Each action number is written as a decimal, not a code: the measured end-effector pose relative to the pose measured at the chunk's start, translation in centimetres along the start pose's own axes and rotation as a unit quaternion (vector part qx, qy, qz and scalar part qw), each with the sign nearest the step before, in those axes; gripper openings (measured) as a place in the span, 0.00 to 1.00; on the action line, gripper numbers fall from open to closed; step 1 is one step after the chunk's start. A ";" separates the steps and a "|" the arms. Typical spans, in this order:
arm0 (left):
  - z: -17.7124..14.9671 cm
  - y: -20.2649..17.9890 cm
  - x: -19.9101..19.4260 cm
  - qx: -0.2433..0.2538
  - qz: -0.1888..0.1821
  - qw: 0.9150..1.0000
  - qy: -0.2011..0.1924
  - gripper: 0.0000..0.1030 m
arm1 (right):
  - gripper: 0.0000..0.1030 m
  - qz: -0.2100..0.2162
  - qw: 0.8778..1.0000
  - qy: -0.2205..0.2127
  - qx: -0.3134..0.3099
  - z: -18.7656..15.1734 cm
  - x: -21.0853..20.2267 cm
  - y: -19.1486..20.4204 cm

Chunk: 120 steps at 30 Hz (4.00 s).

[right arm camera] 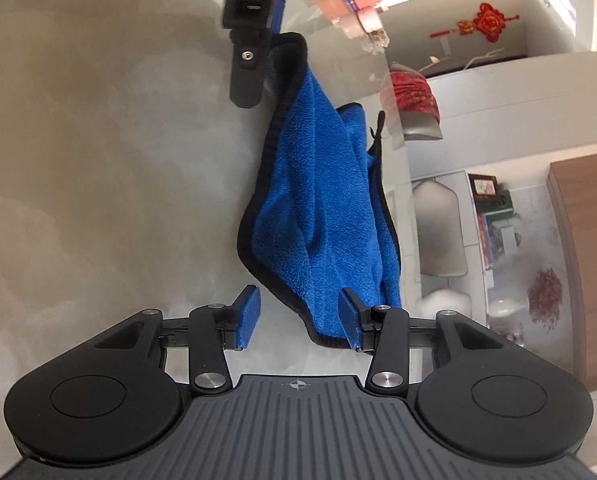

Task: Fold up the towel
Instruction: 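Grasp a towel corner with the right gripper while the left gripper approaches another corner, then grasp the towel edge with the left gripper while the right gripper holds its corner, then lift and stretch the towel between both grippers, then lay it flat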

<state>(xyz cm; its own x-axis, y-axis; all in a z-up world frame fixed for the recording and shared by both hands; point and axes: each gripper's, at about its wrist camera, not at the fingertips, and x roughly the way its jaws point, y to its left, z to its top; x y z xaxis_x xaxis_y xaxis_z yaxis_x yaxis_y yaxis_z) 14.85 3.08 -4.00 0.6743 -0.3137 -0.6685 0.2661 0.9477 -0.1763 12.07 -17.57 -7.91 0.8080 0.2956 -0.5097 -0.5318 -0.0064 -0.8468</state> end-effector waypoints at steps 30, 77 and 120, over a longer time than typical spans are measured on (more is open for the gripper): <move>1.1 -3.3 -5.7 0.253 0.084 0.960 -0.083 0.08 | 0.04 -0.048 0.946 -0.036 0.318 -4.8 -7.8 -10.1; -3.7 -7.5 -4.4 0.291 0.075 0.953 -0.032 0.08 | 0.35 0.048 0.969 -0.014 0.241 0.3 -8.7 0.9; -4.5 -6.9 -3.1 0.276 0.084 0.957 -0.012 0.09 | 0.04 -0.009 0.930 0.069 0.362 -2.2 -7.9 -0.5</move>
<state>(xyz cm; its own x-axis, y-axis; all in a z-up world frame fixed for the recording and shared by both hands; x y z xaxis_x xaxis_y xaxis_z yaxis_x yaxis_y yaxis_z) 7.81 -2.27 -3.95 0.7532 -0.1671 -0.6363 0.4715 0.8116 0.3449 6.57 -21.99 -3.78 0.8165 0.1648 -0.5534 -0.5097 0.6561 -0.5566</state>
